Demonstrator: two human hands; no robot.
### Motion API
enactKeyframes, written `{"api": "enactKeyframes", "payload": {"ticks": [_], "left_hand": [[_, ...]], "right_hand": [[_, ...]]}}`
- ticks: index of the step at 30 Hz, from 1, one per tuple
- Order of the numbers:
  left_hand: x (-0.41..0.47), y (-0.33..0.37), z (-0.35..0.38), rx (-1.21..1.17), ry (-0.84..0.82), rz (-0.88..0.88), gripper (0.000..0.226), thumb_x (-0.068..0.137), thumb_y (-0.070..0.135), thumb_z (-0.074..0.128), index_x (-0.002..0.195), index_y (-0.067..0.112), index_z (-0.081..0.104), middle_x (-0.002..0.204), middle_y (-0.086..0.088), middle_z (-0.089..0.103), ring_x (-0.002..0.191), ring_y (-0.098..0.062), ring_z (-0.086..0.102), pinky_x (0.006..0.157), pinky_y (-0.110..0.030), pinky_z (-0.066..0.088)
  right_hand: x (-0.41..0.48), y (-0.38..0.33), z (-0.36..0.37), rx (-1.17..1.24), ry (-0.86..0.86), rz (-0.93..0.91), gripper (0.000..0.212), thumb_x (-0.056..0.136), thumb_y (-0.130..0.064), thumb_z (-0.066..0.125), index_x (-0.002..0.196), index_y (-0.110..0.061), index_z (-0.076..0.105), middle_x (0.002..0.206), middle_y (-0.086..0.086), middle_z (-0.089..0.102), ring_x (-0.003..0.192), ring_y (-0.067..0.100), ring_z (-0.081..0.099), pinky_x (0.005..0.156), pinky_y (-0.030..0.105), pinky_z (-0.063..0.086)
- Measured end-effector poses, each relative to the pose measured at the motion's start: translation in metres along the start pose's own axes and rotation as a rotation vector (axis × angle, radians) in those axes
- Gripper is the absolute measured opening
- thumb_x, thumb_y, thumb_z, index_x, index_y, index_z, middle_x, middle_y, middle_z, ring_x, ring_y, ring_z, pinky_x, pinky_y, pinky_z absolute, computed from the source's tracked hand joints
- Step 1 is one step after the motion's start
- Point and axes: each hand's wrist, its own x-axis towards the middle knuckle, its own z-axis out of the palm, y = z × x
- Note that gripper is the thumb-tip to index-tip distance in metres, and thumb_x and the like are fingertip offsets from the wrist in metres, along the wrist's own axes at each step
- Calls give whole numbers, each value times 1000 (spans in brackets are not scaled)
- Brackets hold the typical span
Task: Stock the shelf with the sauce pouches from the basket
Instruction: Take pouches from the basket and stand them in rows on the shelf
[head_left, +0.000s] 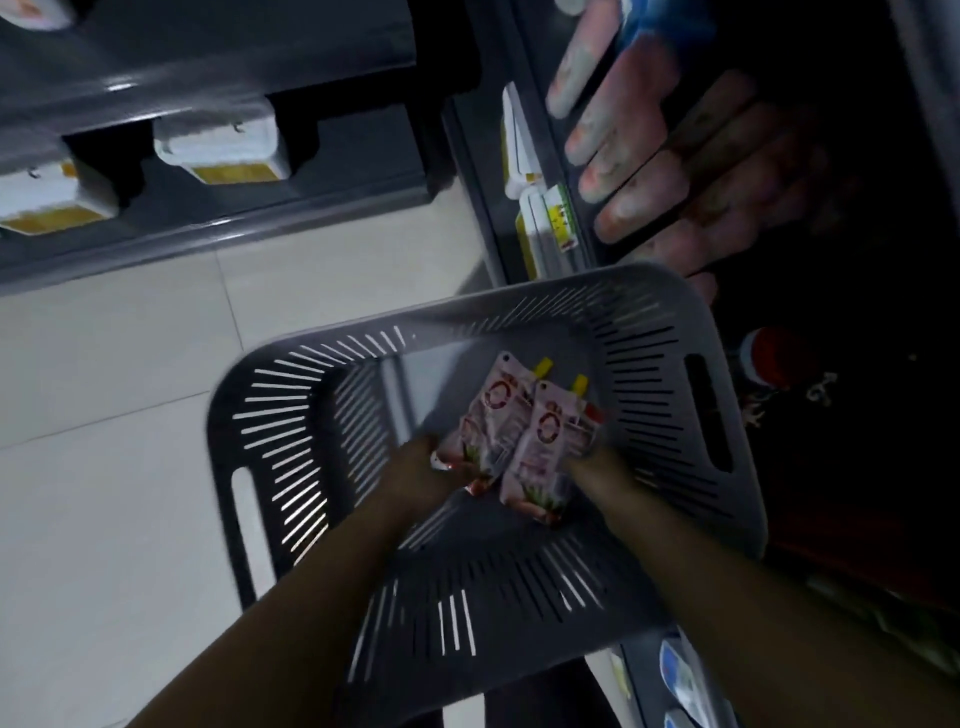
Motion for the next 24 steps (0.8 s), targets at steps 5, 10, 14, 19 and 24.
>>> {"api": "enactKeyframes", "payload": {"ticks": [5, 10, 14, 19, 24], "left_hand": [[15, -1, 21, -145, 119, 17, 79, 45, 31, 83, 113, 0, 56, 109, -15, 63, 93, -22, 59, 68, -20, 47], [17, -9, 25, -178, 142, -23, 77, 43, 26, 83, 110, 2, 55, 108, -14, 63, 95, -28, 61, 79, -40, 53], [9, -9, 19, -124, 126, 8, 58, 54, 23, 85, 104, 14, 57, 99, -4, 69, 81, -18, 63, 63, -23, 48], [-23, 0, -2, 543, 484, 213, 42, 51, 33, 82, 80, 19, 55, 77, -6, 64, 75, -32, 62, 57, -33, 43], [-37, -5, -3, 843, 3, 452, 38, 87, 29, 53, 122, 18, 48, 118, -6, 61, 100, -29, 62, 80, -37, 47]], "right_hand": [[18, 4, 12, 328, -24, 57, 52, 89, -11, 61, 136, 1, 41, 128, 25, 56, 103, 31, 57, 94, 41, 47], [21, 9, 2, 457, -31, 42, 48, 82, 2, 67, 128, 1, 53, 129, 20, 57, 115, 35, 56, 92, 40, 48], [8, 3, 1, 496, -13, -28, 32, 81, 8, 62, 113, 2, 62, 109, 18, 65, 75, 25, 62, 55, 23, 53], [-8, -10, 23, 312, 372, -193, 15, 75, -7, 67, 90, -4, 69, 91, 19, 71, 86, 36, 67, 73, 40, 55], [-21, -17, 41, 78, 126, -426, 24, 74, -1, 67, 66, -18, 51, 70, 7, 59, 75, 25, 59, 65, 28, 38]]}}
